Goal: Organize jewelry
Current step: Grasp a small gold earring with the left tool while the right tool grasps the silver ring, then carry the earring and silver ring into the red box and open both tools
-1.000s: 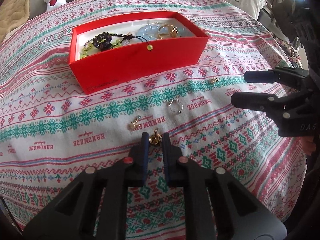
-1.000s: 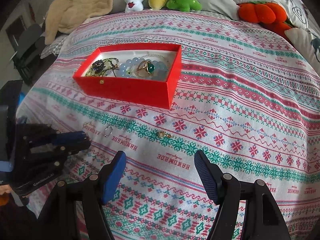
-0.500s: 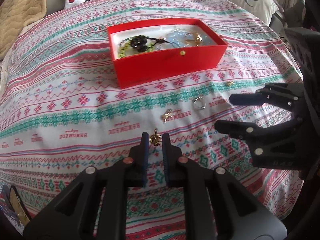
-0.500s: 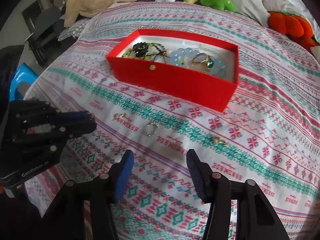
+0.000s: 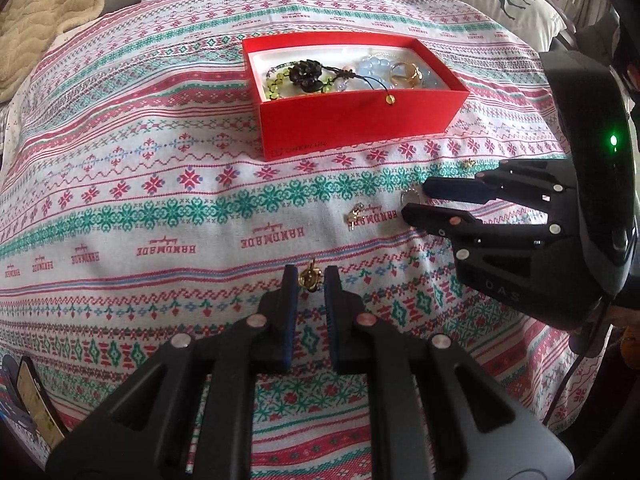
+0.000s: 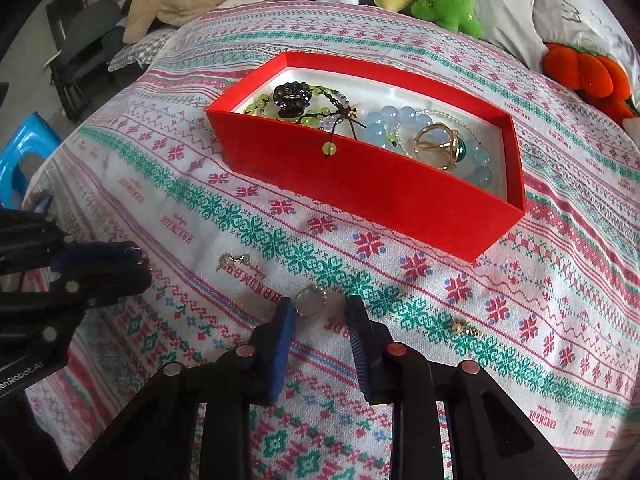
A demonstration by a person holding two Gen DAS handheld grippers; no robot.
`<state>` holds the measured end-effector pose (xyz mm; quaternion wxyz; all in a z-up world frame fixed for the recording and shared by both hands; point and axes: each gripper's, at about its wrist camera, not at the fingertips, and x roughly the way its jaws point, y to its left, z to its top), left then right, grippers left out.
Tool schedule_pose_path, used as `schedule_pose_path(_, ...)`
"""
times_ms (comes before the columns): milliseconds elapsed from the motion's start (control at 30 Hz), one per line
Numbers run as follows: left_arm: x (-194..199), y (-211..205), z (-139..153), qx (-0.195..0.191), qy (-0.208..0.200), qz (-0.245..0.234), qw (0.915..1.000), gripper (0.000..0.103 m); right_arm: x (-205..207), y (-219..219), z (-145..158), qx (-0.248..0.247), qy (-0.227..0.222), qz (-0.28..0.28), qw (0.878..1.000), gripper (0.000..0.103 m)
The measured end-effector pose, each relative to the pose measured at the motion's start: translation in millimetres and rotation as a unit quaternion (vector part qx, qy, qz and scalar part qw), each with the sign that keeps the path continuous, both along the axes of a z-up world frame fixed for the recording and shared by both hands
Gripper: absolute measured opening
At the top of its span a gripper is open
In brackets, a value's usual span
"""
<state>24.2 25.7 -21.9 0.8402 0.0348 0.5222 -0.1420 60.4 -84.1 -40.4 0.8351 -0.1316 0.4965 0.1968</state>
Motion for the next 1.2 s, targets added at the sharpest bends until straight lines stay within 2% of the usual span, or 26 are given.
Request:
schedule_pose_path(67, 0.0, 1.5, 0.0, 0.000, 0.000, 0.001, 1.0000, 0.014, -2.1, -0.7, -0.1, -0.009, -0.007, 0.006, 1.000, 0.023)
schedule_pose_path(133, 0.3, 2.4, 0.2, 0.001, 0.000, 0.002, 1.0000, 0.014, -2.6, 3.7, -0.5, -0.015, -0.012, 0.012, 1.000, 0.017)
schedule_pose_path(267, 1.0, 4.3, -0.1, 0.001, 0.002, 0.006, 1.0000, 0.014, -4.8, 10.1, -1.7, -0.019, -0.016, 0.019, 1.000, 0.016)
schedule_pose_path(667, 14.7, 8.3, 10.3, -0.011, -0.007, 0.020, 0.9997, 0.014, -5.3, -8.9, 19.5, 0.018, -0.006, -0.002, 1.000, 0.016)
schedule_pose_path(1000, 39.3, 0.3, 40.4, -0.052, -0.050, 0.041, 0.9966, 0.014, 3.0, -31.8, 60.2, 0.072, -0.043, -0.036, 0.996, 0.016)
schedule_pose_path(1200, 55.3, -15.4, 53.7, -0.059, -0.081, 0.044, 0.9940, 0.014, 19.0, -45.0, 73.2, 0.091, -0.055, -0.064, 0.992, 0.016)
